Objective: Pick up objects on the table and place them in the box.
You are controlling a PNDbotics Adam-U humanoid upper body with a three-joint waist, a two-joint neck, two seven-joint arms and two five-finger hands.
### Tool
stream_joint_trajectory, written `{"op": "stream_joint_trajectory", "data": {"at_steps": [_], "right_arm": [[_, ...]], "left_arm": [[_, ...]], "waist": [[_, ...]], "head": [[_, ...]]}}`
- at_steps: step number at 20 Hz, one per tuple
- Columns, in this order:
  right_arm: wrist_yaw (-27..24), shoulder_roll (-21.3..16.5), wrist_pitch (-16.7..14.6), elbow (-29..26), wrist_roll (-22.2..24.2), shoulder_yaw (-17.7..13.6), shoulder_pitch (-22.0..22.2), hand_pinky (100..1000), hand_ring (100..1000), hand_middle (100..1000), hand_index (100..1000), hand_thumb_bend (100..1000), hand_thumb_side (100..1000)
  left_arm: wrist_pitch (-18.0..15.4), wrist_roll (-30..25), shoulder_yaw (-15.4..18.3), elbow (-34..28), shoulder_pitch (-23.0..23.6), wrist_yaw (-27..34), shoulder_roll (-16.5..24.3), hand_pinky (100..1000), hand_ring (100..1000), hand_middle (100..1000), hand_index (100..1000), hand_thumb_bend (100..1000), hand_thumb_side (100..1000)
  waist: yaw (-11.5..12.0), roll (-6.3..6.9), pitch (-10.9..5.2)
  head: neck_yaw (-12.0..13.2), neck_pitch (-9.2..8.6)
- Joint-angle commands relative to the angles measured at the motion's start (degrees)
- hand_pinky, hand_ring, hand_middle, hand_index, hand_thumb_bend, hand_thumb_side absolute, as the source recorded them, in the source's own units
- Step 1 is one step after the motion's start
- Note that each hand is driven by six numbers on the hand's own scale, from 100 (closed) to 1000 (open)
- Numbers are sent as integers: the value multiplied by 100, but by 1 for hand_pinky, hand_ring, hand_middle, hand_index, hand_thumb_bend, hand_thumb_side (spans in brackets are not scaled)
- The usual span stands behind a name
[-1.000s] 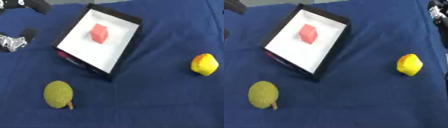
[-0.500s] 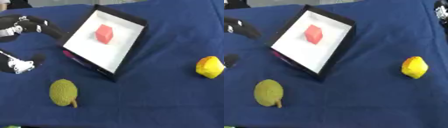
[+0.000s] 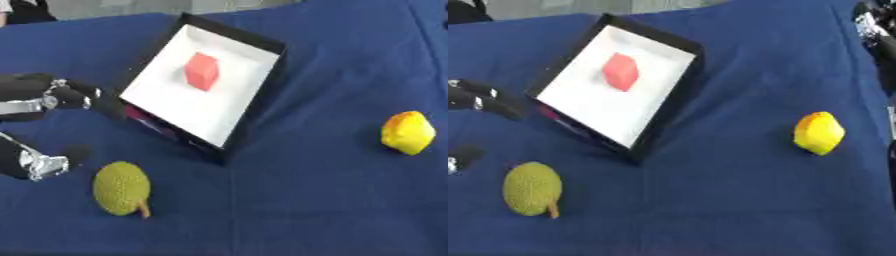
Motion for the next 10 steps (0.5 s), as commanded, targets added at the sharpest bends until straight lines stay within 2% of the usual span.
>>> {"op": "stream_joint_trajectory", "data": {"at_steps": [1,3,5,8,10], "right_arm": [[3,-196,-46,-39,-3,-19,-76,1000,1000,1000,960,100,470],[0,-200,-60,-31,2,-13,-78,1000,1000,1000,960,100,470],[-4,-199,-69,-25,3,-14,-81,1000,1000,1000,960,100,470],[-17,-197,-74,-28,2,-14,-90,1000,1000,1000,960,100,470],[-20,-200,-75,-25,9,-9,-92,1000,1000,1000,960,100,470]], "left_arm": [[-285,-462,-26,127,-66,-220,4,864,823,834,910,228,570],[-319,-469,-60,255,-99,-386,-70,870,823,829,905,281,552],[-375,-408,-85,410,-116,-651,-175,875,824,829,899,342,472],[-509,-335,-146,625,-81,-1033,-300,893,835,838,898,416,244],[-599,-354,-202,732,-43,-1222,-337,898,840,842,900,432,221]], "waist": [[0,-91,-132],[0,-96,-120],[-2,-101,-109],[-10,-103,-94],[-11,-102,-87]], "head": [[11,-5],[27,-5],[40,-5],[63,-5],[69,-5]]}}
